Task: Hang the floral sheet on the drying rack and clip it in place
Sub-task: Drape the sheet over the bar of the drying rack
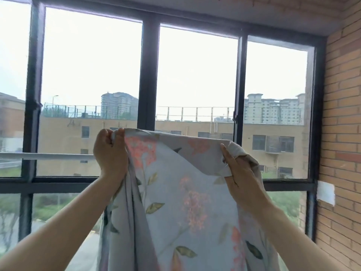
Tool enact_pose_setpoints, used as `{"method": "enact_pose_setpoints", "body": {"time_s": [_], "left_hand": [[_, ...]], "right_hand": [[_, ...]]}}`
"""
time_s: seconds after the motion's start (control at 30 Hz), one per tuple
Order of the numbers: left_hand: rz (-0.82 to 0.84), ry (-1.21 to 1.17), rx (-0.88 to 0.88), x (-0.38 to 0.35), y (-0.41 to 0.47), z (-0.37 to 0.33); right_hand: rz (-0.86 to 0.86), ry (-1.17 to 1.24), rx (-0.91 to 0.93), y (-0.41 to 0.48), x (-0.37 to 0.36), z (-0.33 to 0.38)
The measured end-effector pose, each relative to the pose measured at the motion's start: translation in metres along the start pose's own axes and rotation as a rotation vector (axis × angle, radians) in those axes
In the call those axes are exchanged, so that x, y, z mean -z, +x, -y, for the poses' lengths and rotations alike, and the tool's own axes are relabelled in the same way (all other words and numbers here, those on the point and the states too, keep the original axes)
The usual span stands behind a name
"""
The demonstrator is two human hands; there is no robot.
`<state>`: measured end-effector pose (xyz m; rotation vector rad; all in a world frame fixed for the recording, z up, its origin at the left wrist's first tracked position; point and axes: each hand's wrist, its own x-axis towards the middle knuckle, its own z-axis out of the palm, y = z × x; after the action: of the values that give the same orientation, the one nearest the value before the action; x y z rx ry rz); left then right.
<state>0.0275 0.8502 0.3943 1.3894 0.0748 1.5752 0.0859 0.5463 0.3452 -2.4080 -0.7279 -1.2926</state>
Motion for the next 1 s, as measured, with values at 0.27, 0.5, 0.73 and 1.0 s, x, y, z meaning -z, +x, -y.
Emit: {"method": "enact_pose_setpoints", "body": {"time_s": [0.27,0.5,0.73,1.0], "left_hand": [[-0.036,0.003,-0.168,-0.041,0.095,0.022],[-0.089,0.109,-0.194,-0.073,0.122,0.054],[0.268,0.438,-0.089,-0.115,0.104,0.112],[0.78,0.552,0.001,-0.128,0.068,0.115]], "right_hand": [[-0.179,0.032,0.131,0.109,-0.055,0.021],[-0.235,0.09,0.158,0.163,-0.099,-0.002],[0.458,0.069,-0.165,0.166,-0.143,-0.034],[0.395,0.189,-0.229,0.167,-0.145,-0.041]]}}
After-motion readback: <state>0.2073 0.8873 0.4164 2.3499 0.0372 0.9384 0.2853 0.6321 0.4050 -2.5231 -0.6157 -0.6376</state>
